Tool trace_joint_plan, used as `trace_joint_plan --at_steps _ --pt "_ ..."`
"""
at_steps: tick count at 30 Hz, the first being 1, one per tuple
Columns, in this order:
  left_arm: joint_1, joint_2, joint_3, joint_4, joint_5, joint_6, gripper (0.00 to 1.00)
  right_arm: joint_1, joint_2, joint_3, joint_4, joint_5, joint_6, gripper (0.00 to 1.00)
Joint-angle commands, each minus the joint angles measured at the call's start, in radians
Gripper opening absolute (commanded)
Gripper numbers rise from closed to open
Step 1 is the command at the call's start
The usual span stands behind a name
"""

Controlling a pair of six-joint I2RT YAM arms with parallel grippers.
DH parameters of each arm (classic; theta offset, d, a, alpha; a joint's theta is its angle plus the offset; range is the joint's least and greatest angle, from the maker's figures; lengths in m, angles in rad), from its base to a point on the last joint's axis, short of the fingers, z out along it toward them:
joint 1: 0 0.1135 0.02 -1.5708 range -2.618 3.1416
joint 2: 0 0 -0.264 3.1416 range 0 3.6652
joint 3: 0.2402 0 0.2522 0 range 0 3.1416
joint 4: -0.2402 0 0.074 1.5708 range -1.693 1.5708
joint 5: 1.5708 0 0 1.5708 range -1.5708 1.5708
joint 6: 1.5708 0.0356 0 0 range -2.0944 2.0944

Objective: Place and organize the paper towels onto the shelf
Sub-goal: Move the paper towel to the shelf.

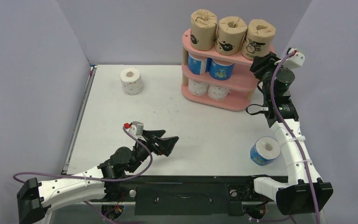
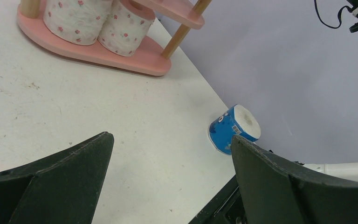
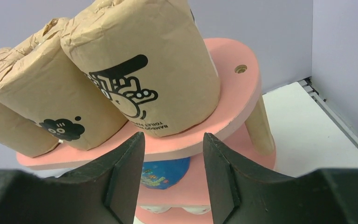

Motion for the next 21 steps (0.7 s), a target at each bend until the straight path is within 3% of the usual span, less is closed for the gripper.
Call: trace_joint_plan --at_steps 1,21 --pt "0.002 0.007 0.016 0.013 -0.015 0.004 0.97 -0.012 0.038 0.068 0.056 -0.019 0.011 0.45" --pt "0.002 0.036 0.012 0.035 -0.022 0.018 0.97 -0.014 0.161 0.177 0.011 0.005 0.021 0.44"
